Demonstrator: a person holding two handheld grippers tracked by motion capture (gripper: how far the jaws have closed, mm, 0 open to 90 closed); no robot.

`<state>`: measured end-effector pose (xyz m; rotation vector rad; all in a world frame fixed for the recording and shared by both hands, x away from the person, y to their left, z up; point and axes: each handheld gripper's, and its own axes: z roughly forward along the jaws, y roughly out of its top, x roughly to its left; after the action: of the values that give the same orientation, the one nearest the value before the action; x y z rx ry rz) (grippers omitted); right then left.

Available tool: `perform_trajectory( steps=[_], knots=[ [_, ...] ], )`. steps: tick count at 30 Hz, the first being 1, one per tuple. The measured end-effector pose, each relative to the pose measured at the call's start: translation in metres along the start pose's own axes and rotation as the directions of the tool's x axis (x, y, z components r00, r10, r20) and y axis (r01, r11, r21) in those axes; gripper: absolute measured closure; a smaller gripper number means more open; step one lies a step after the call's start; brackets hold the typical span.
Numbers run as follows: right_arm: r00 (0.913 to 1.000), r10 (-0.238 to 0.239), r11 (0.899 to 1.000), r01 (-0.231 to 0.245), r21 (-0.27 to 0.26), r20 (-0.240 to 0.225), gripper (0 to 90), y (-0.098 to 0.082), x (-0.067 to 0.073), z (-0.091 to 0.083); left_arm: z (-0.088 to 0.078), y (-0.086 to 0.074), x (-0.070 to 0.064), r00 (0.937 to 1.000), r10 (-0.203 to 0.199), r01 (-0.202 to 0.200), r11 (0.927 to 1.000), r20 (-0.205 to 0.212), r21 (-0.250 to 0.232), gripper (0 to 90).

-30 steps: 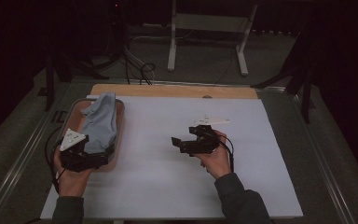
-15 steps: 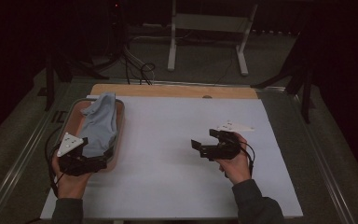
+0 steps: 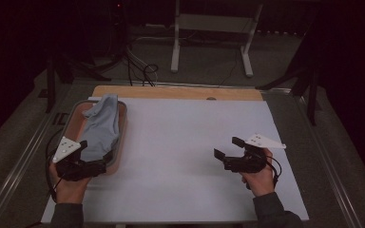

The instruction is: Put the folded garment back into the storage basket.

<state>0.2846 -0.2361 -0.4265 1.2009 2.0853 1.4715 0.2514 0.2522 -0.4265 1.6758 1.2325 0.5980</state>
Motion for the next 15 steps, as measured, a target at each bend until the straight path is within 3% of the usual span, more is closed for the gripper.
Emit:
perform_trajectory(
  steps=[15],
  knots=[
    [0.9991,0.031,0.996,-0.028,-0.085,0.028,10.2,-0.019,-0.018,-0.03,-0.008,-0.002,0.005,0.9998,-0.018,0.018,0.9992,0.005,-0.037,0.2]
  ],
)
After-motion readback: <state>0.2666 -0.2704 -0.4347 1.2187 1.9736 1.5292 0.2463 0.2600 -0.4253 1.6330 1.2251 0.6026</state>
